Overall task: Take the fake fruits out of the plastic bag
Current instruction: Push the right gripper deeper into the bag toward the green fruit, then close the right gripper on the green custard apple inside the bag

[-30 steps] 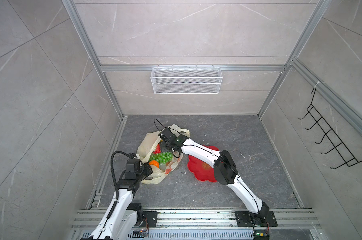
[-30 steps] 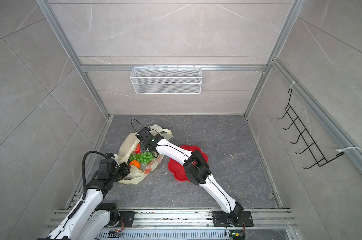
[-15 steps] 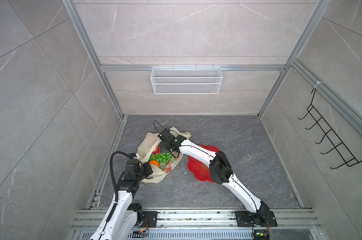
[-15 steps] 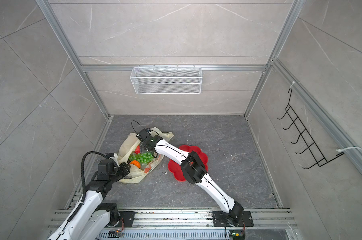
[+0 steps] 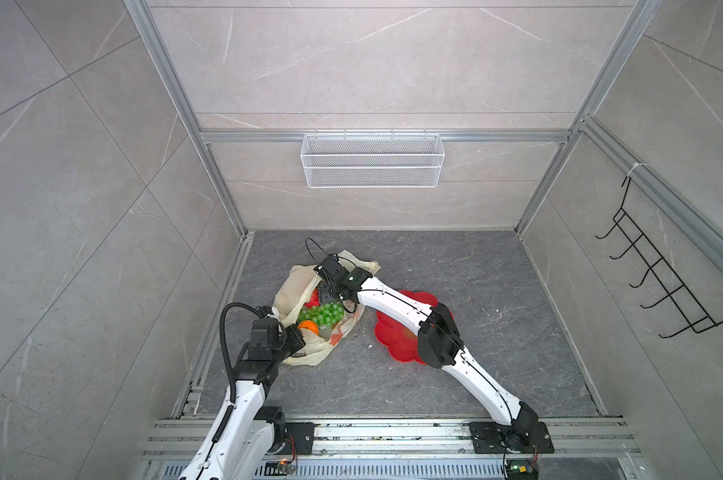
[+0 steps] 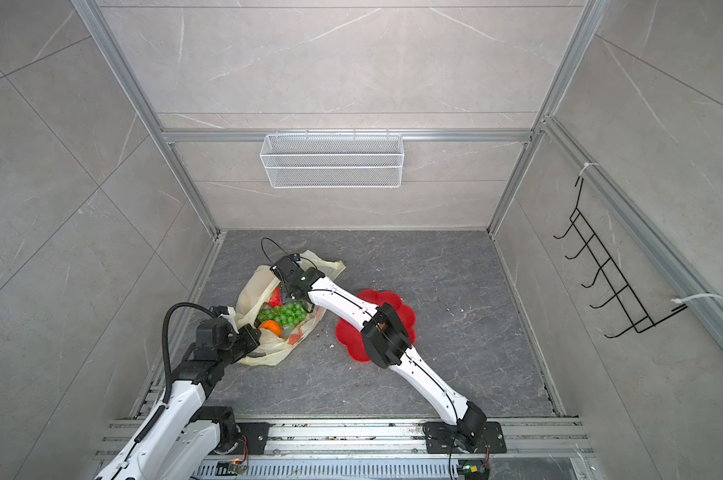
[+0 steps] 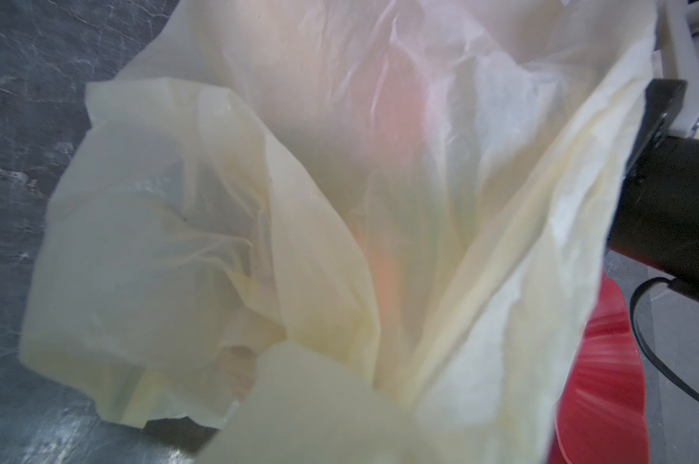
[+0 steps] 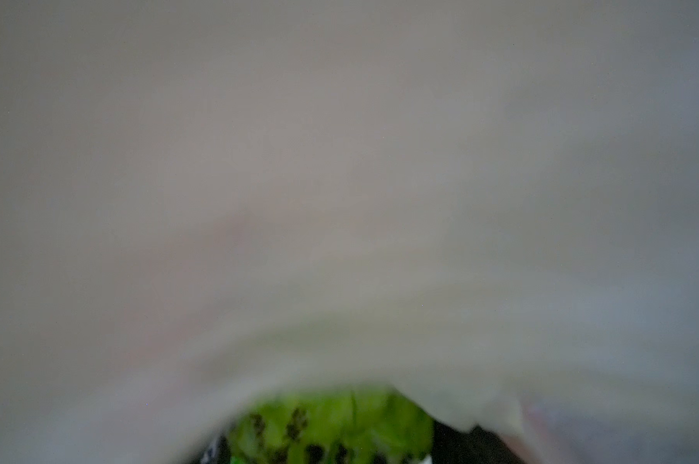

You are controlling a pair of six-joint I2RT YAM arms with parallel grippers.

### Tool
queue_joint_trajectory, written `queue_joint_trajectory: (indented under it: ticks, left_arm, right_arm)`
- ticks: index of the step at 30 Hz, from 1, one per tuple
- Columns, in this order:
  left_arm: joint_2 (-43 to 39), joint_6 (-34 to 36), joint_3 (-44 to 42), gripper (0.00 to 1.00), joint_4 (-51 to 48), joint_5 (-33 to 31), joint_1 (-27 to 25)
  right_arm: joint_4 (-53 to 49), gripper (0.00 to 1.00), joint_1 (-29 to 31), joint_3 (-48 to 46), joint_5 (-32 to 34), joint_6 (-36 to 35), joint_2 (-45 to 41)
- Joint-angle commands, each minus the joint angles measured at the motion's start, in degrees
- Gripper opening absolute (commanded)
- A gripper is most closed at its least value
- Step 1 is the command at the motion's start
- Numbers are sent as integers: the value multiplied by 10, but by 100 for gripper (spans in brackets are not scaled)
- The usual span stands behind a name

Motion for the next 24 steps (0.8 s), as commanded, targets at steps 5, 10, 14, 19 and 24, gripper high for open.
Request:
queue_joint_trajectory:
  ticks: [5, 10, 14, 19, 24]
  left_arm:
    - [12, 15, 2, 8, 22, 9, 1]
    - [17, 16, 3, 8, 23, 11, 1]
    - [21, 18, 5, 8, 25, 13, 0]
    - [27, 18, 6, 8, 27, 15, 1]
    - [33, 20, 8, 8, 31, 21, 1]
  right_arm:
    - [-10, 69, 22, -52, 13, -33, -79]
    - [25, 70, 40, -144, 21, -42, -146]
    - [67, 70, 46, -236, 18, -36, -204]
    - [116, 70, 50, -330, -4, -33, -263]
    - [139, 71, 50, -373, -13, -27, -276]
